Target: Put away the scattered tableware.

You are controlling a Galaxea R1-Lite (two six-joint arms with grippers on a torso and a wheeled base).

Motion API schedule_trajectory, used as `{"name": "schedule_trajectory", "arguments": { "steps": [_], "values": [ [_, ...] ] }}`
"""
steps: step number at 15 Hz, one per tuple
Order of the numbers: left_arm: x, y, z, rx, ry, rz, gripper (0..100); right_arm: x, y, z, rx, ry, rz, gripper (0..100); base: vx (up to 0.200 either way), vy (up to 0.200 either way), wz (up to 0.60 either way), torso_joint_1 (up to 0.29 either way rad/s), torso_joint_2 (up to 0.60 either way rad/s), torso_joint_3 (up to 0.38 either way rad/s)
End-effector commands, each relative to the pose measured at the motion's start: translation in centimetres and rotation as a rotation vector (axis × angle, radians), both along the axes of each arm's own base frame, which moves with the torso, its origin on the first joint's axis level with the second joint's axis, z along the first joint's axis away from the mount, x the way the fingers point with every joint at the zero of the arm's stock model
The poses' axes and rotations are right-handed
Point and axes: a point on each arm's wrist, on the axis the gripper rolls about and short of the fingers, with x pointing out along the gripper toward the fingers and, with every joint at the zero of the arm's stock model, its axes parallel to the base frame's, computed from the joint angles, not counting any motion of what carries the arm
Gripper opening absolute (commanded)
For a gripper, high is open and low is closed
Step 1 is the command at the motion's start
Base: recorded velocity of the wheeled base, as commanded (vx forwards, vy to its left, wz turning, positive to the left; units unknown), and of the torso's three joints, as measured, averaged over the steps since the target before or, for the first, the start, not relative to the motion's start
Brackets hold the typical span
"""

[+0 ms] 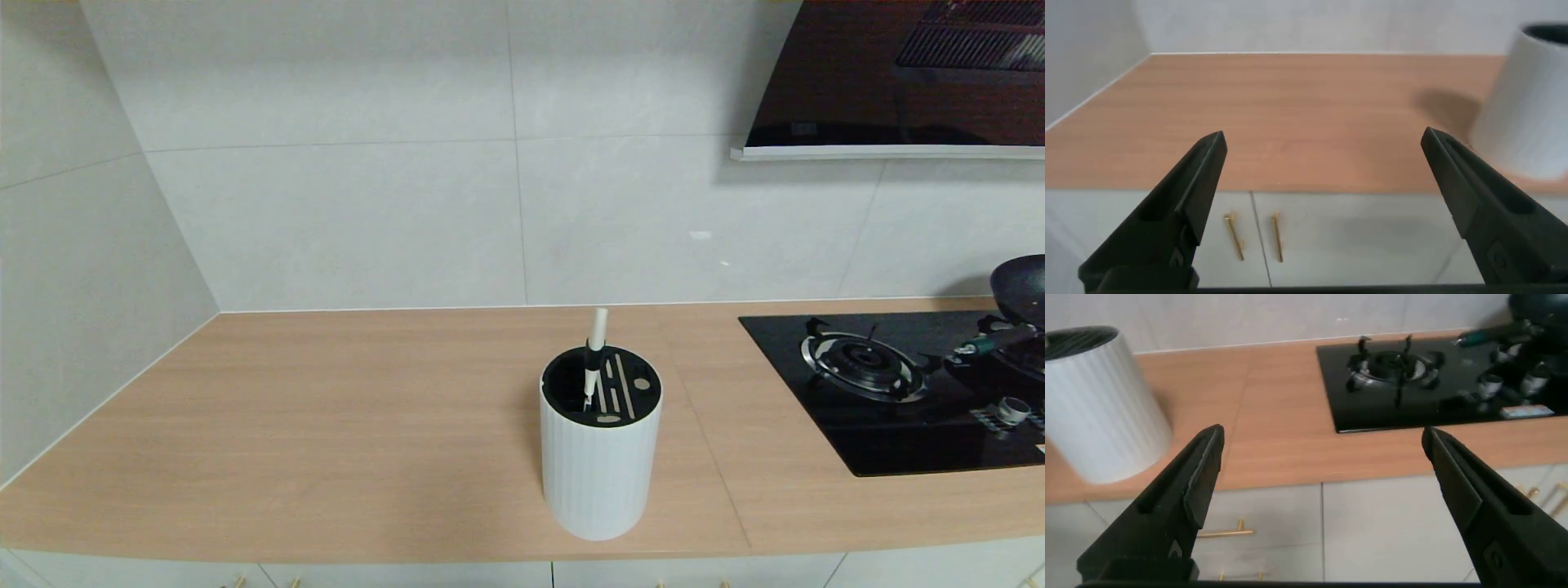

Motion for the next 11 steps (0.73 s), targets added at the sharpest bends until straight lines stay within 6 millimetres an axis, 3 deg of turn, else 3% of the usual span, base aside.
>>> {"name": "schedule_trajectory", "arguments": {
  "steps": [1, 11],
  "values": [
    [0.05, 0.01, -0.04, 0.004, 0.007, -0.008, 100, 0.06, 0.07, -0.22, -0.022, 0.016, 0.033, 100, 0.0, 0.0, 0.0, 0.0, 0.0, 0.0],
    [0.04, 0.02, -0.06, -0.002, 0.007, -0.004, 100, 0.06, 0.1, -0.21, -0.029, 0.014, 0.043, 100, 0.0, 0.0, 0.0, 0.0, 0.0, 0.0]
  ]
}}
